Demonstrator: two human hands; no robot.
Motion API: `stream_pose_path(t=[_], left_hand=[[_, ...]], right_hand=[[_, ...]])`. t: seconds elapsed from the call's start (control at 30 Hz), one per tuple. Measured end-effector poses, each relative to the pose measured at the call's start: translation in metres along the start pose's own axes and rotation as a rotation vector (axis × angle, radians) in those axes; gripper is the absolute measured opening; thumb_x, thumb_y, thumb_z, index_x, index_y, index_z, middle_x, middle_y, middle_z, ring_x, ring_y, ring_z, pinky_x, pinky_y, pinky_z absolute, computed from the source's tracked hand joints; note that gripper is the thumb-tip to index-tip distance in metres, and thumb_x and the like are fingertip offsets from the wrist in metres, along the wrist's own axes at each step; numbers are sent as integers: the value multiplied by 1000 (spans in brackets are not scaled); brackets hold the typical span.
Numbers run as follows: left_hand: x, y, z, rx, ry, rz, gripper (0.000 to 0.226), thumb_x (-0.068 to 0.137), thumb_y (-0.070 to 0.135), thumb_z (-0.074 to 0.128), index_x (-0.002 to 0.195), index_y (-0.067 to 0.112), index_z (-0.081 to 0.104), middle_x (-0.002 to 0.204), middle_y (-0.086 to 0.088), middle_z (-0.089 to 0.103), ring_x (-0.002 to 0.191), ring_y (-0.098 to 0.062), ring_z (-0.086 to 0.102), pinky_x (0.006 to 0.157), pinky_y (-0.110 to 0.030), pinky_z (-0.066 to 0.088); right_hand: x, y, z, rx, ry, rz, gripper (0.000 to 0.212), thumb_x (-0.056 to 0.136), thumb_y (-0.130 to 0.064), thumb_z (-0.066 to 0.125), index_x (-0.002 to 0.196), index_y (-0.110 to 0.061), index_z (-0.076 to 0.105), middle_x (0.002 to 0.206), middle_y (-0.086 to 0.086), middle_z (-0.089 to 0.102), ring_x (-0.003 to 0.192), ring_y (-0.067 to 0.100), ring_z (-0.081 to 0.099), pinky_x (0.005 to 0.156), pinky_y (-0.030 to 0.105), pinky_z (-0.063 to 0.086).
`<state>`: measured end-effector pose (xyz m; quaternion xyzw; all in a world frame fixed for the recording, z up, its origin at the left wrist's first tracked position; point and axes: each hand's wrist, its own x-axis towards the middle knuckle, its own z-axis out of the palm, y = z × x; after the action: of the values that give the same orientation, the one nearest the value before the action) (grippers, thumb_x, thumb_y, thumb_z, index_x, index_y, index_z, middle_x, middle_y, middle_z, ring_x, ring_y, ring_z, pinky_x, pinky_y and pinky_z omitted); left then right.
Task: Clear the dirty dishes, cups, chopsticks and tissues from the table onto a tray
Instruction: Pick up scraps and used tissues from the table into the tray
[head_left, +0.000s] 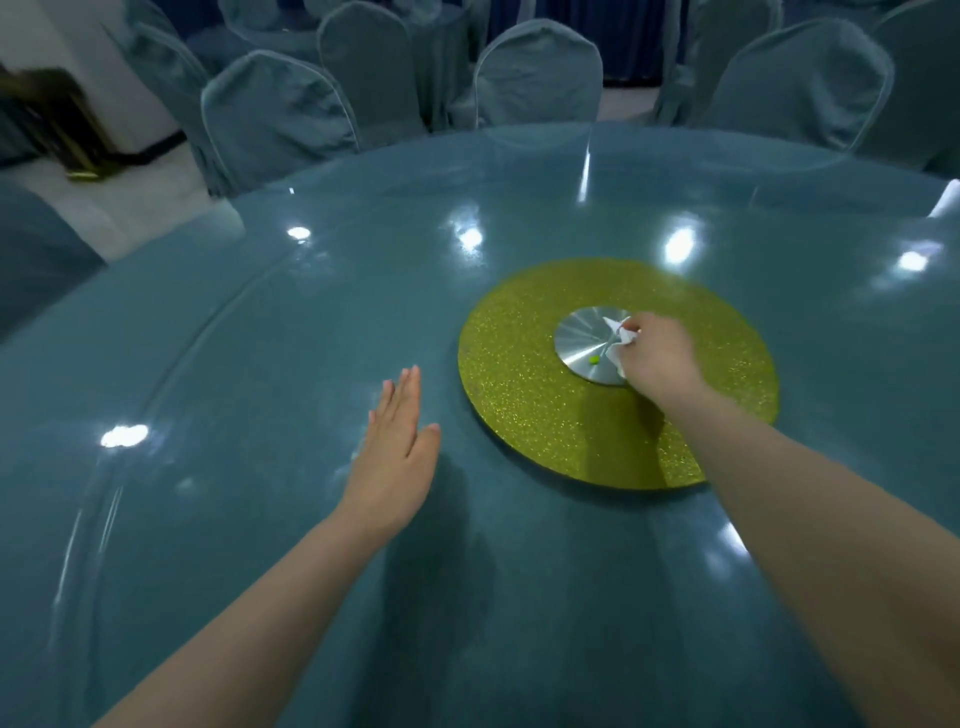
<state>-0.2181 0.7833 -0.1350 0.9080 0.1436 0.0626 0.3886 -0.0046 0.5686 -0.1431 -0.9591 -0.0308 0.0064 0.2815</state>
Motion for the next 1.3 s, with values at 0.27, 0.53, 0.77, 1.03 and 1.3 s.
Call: stream_pose_path(t=[0.27,0.53,0.77,1.03,1.3], left_hand=[[-11,-8,7,-24,-30,-36,62,96,9,33,151,25,10,150,23,6,132,11,-9,109,-15,-7],[-62,8,8,-183,1,-172,59,98,18,37,150,34,16,146,24,11,135,11,-4,107,-17,2],[-130,31,-8,-170,-29,-166,60,97,18,40,151,28,14,157,15,10,132,13,-1,108,-16,3],[-198,51,-55,-203,52,-201,53,98,19,41,148,25,27,155,10,23,141,0,16,106,-12,9],[-257,95,-89,-309,98,-113,47,99,17,40,146,22,33,153,5,31,142,-8,23,117,-28,17]], right_hand=[[-7,-22,15,-374,-128,-328,32,94,-33,50,123,-21,57,127,12,50,103,29,51,72,30,32],[-71,-13,-13,-326,-293,-309,10,87,-14,61,89,-22,66,95,3,61,79,20,54,63,26,40],[-147,-4,-38,-506,-488,-319,11,81,-23,68,91,-19,67,97,3,63,87,23,57,66,23,39],[-217,-6,-62,-336,-503,-251,8,74,-14,65,77,-21,65,97,3,66,93,22,60,66,24,44],[-266,-28,-138,-264,-344,-298,14,73,-9,62,78,-22,65,101,2,62,87,19,54,66,24,42]])
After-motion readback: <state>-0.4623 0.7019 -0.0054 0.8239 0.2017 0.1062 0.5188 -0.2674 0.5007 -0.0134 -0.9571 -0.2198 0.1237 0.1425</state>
